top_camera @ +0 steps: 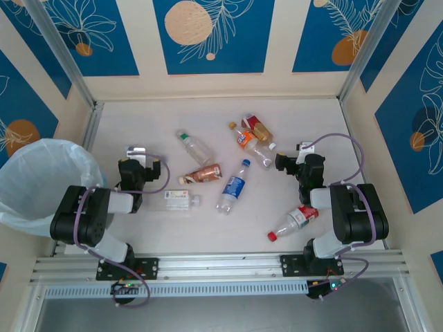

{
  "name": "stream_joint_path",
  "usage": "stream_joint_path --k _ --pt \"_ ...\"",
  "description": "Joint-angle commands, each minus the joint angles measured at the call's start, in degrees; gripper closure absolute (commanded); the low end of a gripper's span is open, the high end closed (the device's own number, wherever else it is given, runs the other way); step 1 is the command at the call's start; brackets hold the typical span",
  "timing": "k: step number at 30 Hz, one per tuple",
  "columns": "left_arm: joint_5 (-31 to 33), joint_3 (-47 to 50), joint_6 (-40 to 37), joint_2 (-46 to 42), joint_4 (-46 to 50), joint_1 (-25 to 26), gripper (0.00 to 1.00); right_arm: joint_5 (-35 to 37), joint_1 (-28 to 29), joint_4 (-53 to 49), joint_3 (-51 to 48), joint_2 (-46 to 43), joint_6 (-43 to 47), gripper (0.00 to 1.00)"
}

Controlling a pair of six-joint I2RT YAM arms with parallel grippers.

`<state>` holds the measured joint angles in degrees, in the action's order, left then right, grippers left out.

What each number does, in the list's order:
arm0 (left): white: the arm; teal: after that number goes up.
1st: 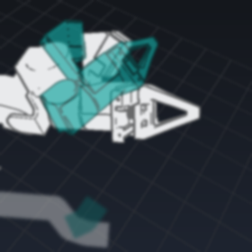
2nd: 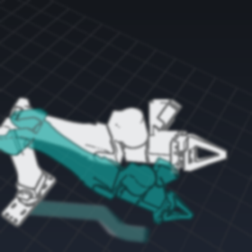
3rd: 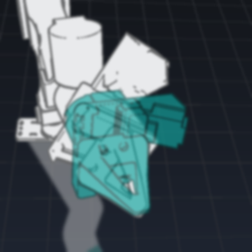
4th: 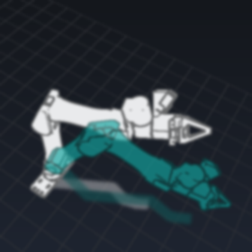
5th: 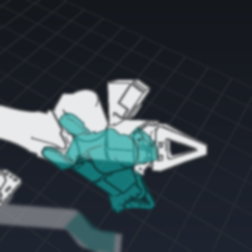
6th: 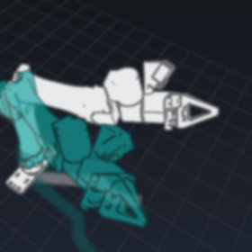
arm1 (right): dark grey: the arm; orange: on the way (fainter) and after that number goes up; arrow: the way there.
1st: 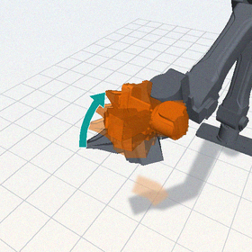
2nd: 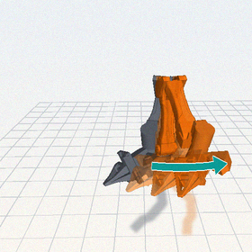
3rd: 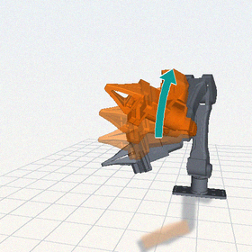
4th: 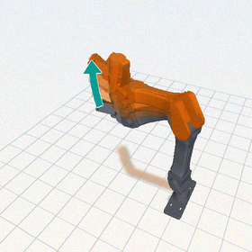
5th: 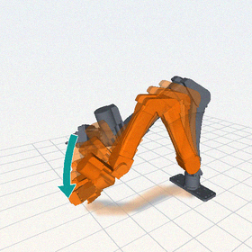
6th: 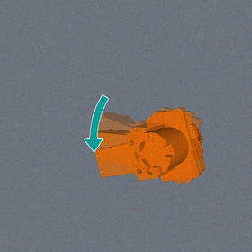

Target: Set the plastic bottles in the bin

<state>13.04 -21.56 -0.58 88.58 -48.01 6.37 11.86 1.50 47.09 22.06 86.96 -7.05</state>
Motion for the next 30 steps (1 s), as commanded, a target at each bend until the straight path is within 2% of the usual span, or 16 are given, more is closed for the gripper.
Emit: stream_joint_path --k 1,30 --pt "-1.0 -0.59 -0.48 -0.77 -1.21 -0.82 0.01 1.33 0.08 1.69 0.56 0.41 0.02 0.01" --pt "-1.7 -0.75 -0.74 -1.13 -0.67 -0.75 0.01 1.09 0.0 1.88 0.36 0.24 0.02 0.0"
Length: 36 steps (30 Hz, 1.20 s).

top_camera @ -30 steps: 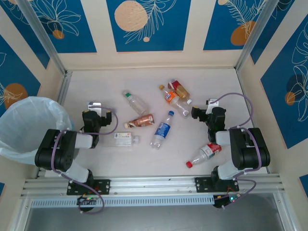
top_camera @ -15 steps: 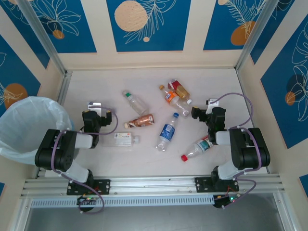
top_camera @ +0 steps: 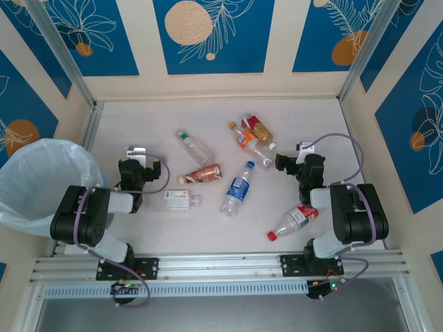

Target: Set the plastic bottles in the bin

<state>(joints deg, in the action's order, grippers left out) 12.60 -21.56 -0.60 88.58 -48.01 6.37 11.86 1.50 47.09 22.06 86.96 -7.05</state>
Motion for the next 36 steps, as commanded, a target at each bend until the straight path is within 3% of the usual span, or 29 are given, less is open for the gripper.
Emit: stream_joint_path --k 1,4,10,16,22,24,28,33,36 --pt "-1.26 -0.68 -0.77 -1.2 -0.68 -0.79 0.01 1.13 0.0 1.95 0.41 0.23 0.0 0.0" --pt "-1.14 -1.66 -0.76 -2.53 1.78 -0.78 0.01 1.25 -0.04 1.89 0.35 0.16 -0.19 0.0" --pt "3.01 -10.4 1.13 -10.54 23.82 -0.17 0.01 1.33 -0.09 -6.58 2.43 -5.81 -0.16 0.01" --pt "7.55 -17.68 14.56 -15.39 41.61 1.9 0.01 2.93 0.0 -15.89 3.77 -14.21 -2.38 0.0" --pt "14.92 -29.37 28.57 -13.82 65.02 9.4 0.01 3.25 -0.09 -30.38 7.09 -23.79 -11.62 0.01" --pt "12.99 -32.96 33.93 -12.74 71.83 11.03 0.01 2.88 -0.09 -36.39 8.89 -26.28 -14.63 0.0" --pt "5.17 -35.92 42.63 -10.78 77.56 11.72 0.01 0.02 -0.09 -44.35 10.56 -30.69 -19.13 0.0" --pt "10.44 -37.36 53.01 -9.71 81.09 11.64 0.01 -7.98 -0.01 -47.92 10.37 -36.53 -20.05 0.0" --pt "10.23 -39.61 55.2 -7.66 82.14 11.03 0.01 -11.74 0.13 -49.22 10.9 -38.9 -18.81 0.0"
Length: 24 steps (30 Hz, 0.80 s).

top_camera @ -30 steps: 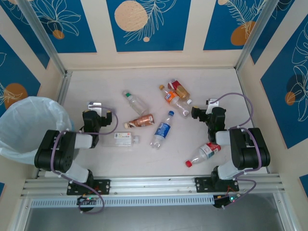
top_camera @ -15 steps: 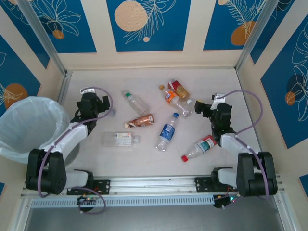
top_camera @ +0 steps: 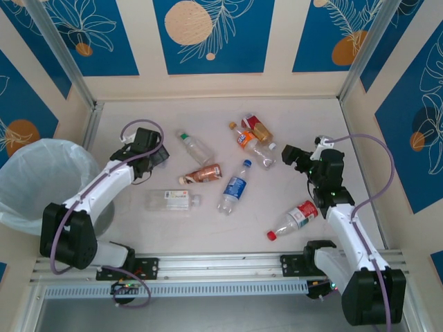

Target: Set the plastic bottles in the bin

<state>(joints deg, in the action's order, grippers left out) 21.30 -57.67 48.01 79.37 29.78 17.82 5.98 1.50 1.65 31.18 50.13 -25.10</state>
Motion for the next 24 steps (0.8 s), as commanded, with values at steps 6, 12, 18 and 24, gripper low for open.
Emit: stream_joint_path --k 6,12,18,24 --pt "1.7 -9.56 11.71 8.72 10.19 -1.63 0.01 -6.57 0.61 -5.93 2.14 -4.69 1.45 0.01" --pt "3.1 -13.5 16.51 14.37 11.68 -3.61 0.01 -6.46 0.7 -6.78 1.85 -5.22 2.13 0.01" --pt "0.94 -17.6 17.36 19.86 12.55 -5.89 0.01 -6.33 0.88 -8.32 2.12 -5.74 2.86 0.01" --pt "-4.78 -19.76 17.57 24.99 11.68 -8.15 0.01 -5.8 1.07 -8.73 2.49 -5.74 3.39 0.0"
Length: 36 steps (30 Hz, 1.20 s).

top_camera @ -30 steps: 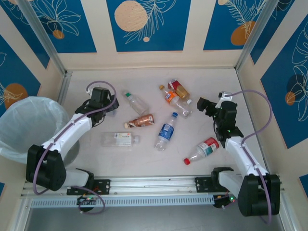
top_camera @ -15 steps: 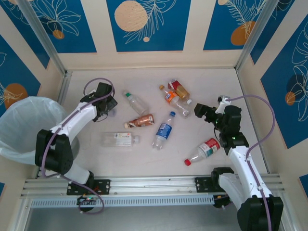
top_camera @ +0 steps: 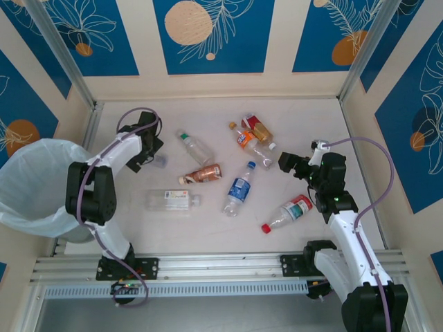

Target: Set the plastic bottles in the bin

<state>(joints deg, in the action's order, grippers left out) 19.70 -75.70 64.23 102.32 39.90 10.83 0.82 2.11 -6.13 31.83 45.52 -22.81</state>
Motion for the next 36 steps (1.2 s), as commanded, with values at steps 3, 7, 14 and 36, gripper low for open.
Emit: stream_joint_path --k 3,7,14,36 --pt "-3.89 -1.65 2.44 3.52 1.43 -1.21 0.01 -0.41 0.57 -1.13 1.95 -1.13 1.25 0.0" --pt "-3.35 -1.75 2.86 6.1 -0.69 -1.48 0.01 -0.23 0.78 -1.34 2.16 -1.13 1.49 0.01" --pt "1.45 -7.01 -1.77 11.61 -1.9 -1.49 0.05 1.38 1.32 -3.09 3.31 -1.09 3.13 0.01" --pt "-3.37 2.18 -24.93 10.99 -14.91 -0.22 0.29 4.1 3.03 -3.37 6.97 0.16 3.12 0.0"
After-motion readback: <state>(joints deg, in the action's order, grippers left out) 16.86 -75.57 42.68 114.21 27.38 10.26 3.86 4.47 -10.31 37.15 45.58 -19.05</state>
